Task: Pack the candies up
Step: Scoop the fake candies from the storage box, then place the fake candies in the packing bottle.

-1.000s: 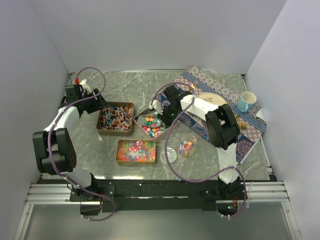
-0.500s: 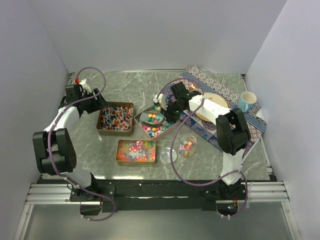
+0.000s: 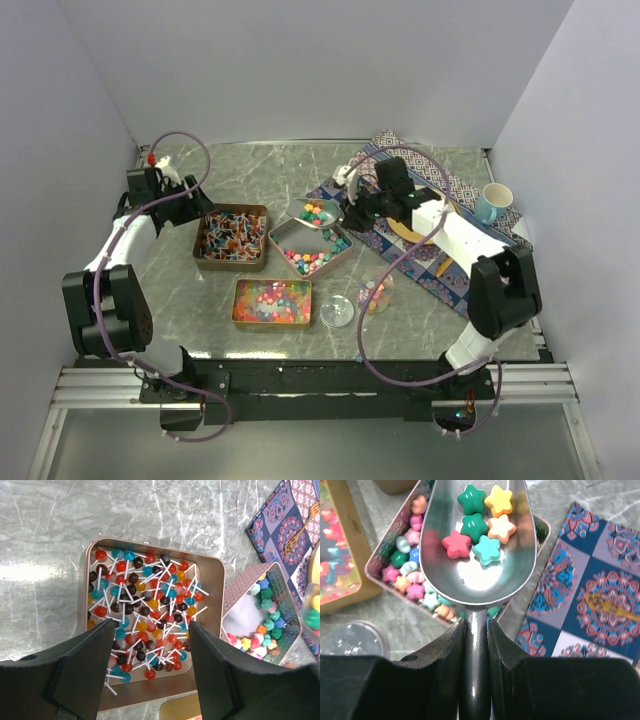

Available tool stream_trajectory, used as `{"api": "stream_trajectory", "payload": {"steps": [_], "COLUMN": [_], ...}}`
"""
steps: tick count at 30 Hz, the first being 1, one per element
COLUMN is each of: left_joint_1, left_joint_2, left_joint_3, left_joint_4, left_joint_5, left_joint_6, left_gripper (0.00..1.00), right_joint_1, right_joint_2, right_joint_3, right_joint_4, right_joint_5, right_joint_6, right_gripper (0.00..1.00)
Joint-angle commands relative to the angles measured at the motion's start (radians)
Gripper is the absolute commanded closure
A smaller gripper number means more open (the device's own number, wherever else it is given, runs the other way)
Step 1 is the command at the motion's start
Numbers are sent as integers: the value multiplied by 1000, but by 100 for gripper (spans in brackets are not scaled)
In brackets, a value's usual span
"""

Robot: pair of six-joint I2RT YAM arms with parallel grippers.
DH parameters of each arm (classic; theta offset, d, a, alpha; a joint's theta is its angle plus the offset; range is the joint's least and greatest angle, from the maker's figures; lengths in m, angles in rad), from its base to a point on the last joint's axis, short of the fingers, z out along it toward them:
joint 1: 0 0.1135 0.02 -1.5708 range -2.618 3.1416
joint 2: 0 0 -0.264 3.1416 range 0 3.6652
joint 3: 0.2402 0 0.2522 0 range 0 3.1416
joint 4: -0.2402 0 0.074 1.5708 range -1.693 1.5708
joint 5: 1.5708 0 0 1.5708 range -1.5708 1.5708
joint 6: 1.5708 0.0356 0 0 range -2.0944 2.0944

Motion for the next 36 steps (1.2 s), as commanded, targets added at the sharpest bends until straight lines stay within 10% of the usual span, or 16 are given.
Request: {"api": "stream_trajectory", "payload": {"steps": [1, 18, 36], "left_joint_1": [9, 49, 60], "left_joint_2": [-52, -83, -26], "left_joint_3": [4, -29, -6], "left_joint_4": [3, -12, -6], "left_joint_5": [-1, -32, -71], "left_joint_6": [37, 142, 184], "left_gripper": [33, 33, 33], "right_joint_1": [-32, -330, -503], "right_joint_2": [-163, -623, -735], "right_joint_3": [-62, -205, -184], "right_joint_4": [51, -517, -946], "right_joint_5": [-80, -113, -85], "right_joint_6": [8, -441, -837], "right_gripper": [100, 100, 100]}}
